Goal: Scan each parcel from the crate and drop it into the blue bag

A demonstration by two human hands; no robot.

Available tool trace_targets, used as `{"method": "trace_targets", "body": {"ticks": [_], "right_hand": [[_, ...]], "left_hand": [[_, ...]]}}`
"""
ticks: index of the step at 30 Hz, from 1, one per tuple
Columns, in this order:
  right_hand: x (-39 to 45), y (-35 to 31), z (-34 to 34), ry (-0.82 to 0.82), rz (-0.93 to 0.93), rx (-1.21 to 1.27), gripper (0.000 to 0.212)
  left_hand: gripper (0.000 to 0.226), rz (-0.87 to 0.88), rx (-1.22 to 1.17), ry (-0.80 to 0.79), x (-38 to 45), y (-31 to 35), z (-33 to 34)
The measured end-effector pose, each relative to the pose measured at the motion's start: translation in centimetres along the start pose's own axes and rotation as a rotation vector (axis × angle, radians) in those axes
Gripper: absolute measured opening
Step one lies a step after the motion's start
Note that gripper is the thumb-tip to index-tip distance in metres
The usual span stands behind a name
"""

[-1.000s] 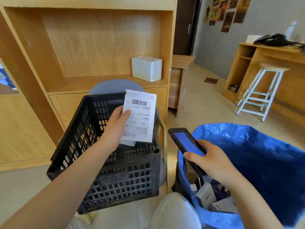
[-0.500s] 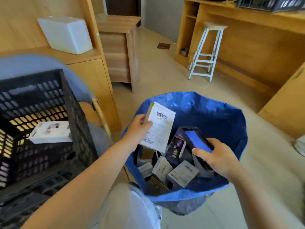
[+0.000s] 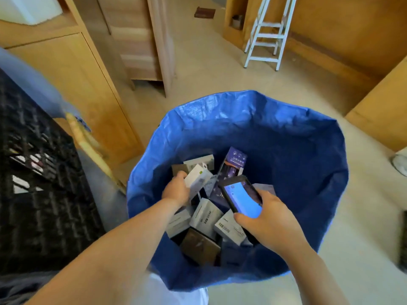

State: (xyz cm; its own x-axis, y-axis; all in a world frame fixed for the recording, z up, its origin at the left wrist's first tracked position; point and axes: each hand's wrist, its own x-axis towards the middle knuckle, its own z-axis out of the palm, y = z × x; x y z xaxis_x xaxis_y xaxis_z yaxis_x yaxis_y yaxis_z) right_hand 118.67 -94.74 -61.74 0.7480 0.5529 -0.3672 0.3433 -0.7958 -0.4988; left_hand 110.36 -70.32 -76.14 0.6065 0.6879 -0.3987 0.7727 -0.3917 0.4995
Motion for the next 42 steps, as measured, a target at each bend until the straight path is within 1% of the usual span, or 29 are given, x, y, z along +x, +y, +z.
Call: {"method": "trace_targets", "body": {"ticks": [2, 5, 6, 8, 12, 15, 17, 20, 26, 28, 31, 34, 36, 38, 40, 42], "right_hand": [[0.4, -0.1, 0.5, -0.013, 0.002, -0.006, 0.049], [0.8, -0.3, 1.1, -0.026, 0.024, -0.008, 0.049], [0.9, -0.3, 1.3, -0.029, 0.026, -0.012, 0.05], [0.9, -0.3, 1.4, -0.03, 0.022, -0.027, 0.051], [0.3, -0.8, 1.1, -0.016, 0.007, -0.026, 0.054], [-0.9, -1.4, 0.6, 0.014, 0.007, -0.009, 0.055], [-2.0, -2.0, 0.1, 0.032, 0.002, -0.007, 0.051], [-4.0, -3.0, -0.4, 0.071, -0.016, 0.004, 0.04], [-8.0, -6.8, -1.3, 0.119, -0.137, 0.04, 0.043], [-9.4, -8.8, -1.5, 0.128, -0.197, 0.053, 0.04], [-11.3, -12.2, -1.5, 0.123, -0.281, 0.087, 0.037], [-12.9, -16.3, -0.9, 0.09, -0.368, 0.104, 0.035], [-13.7, -19.2, -0.1, 0.06, -0.428, 0.092, 0.036], [-14.3, -22.1, 1.1, 0.036, -0.485, 0.074, 0.041], [-14.8, -24.9, 2.5, 0.023, -0.536, 0.059, 0.046], [-15.4, -27.6, 4.0, 0.014, -0.593, 0.045, 0.046]], "left_hand": [[0.035, 0.009, 0.057, -0.121, 0.2, -0.4, 1.4], [0.046, -0.017, 0.166, -0.324, 0.2, -1.0, 3.2], [0.05, -0.028, 0.183, -0.355, 0.1, -1.1, 3.5], [0.051, -0.034, 0.191, -0.357, -0.1, -1.2, 3.2], [0.048, -0.004, 0.148, -0.284, -1.0, -0.2, 0.9], [0.055, 0.07, 0.093, -0.198, -2.7, 1.6, -1.6], [0.055, 0.132, 0.032, -0.118, -4.4, 2.7, -3.6], [0.049, 0.219, -0.006, 0.018, -7.4, 4.0, -7.0], [0.046, 0.35, -0.045, 0.253, -14.9, 4.6, -15.7], [0.044, 0.371, -0.057, 0.339, -17.4, 4.1, -19.0], [0.044, 0.376, -0.071, 0.441, -21.0, 2.0, -23.8], [0.045, 0.333, -0.081, 0.516, -24.1, -1.7, -27.8], [0.044, 0.281, -0.088, 0.56, -25.5, -4.9, -29.8], [0.044, 0.213, -0.077, 0.585, -26.4, -8.4, -31.3], [0.045, 0.135, -0.058, 0.6, -27.2, -11.9, -32.6], [0.046, 0.057, -0.048, 0.604, -27.7, -15.3, -33.5]]}}
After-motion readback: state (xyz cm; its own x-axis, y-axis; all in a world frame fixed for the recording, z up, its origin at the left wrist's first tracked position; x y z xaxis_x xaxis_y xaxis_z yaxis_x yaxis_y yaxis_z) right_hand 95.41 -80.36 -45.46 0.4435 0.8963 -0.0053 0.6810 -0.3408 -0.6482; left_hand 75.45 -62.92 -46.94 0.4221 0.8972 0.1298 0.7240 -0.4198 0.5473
